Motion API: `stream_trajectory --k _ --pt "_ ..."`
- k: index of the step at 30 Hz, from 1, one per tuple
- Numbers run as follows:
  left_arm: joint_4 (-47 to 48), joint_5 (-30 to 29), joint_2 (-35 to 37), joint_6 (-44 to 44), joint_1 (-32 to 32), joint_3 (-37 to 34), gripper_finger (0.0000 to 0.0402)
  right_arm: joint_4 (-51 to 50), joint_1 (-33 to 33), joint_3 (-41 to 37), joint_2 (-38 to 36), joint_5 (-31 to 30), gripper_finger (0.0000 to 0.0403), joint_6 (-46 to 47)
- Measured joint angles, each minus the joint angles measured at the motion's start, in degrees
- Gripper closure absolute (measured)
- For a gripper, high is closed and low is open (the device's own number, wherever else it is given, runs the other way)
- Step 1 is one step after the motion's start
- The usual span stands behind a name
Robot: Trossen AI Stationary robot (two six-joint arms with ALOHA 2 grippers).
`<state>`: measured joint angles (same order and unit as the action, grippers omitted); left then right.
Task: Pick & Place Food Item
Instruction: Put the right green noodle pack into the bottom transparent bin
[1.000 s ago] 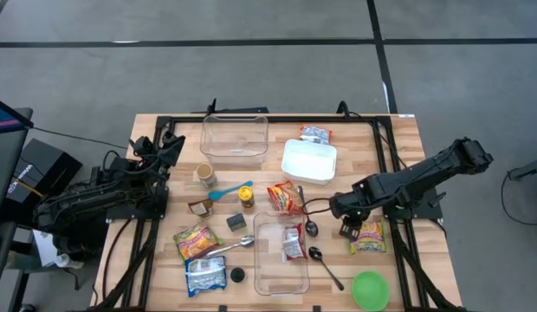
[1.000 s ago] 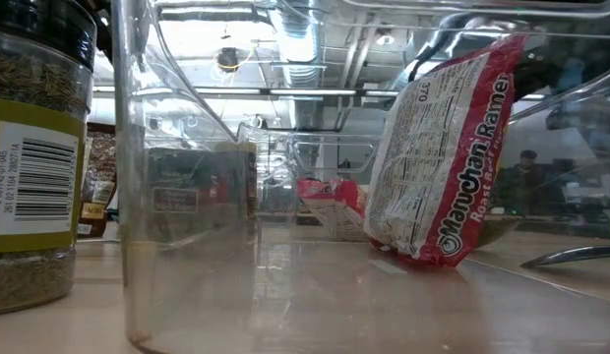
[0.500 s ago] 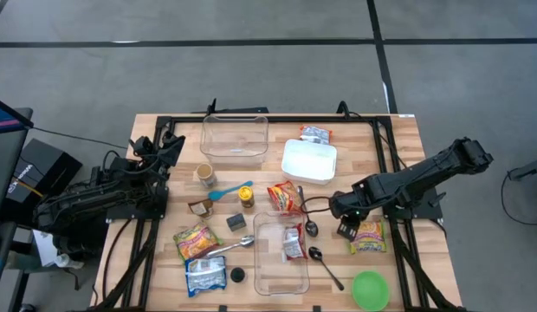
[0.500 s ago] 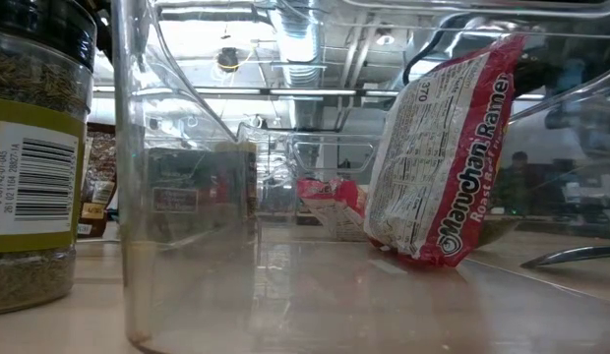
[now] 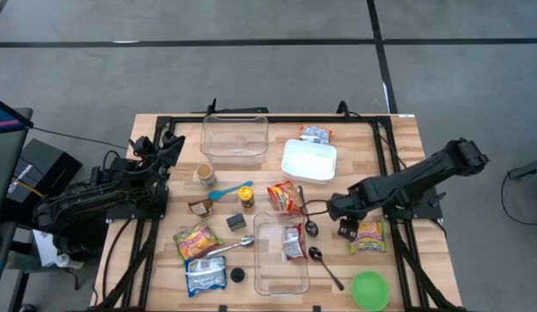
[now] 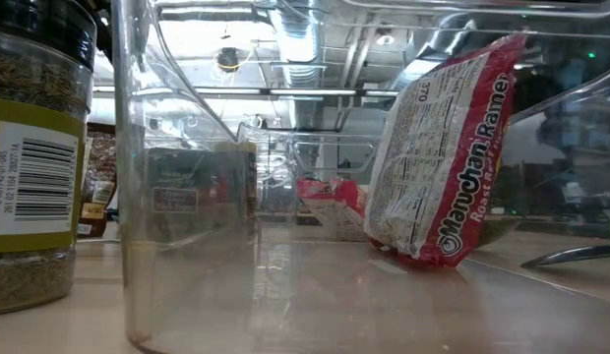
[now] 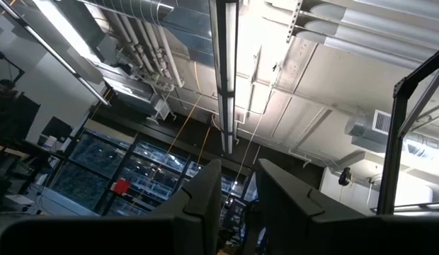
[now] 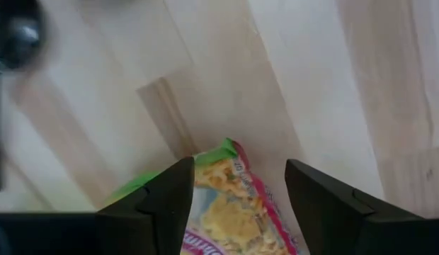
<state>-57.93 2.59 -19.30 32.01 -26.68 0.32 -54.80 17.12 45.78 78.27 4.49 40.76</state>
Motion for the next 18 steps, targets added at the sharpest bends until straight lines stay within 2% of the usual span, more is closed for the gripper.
stream_trajectory --k 18 --pt "0.0 0.0 0.0 0.0 0.0 0.0 0.0317 3.0 0.1 -0.3 7.3 3.6 0.0184 -3.7"
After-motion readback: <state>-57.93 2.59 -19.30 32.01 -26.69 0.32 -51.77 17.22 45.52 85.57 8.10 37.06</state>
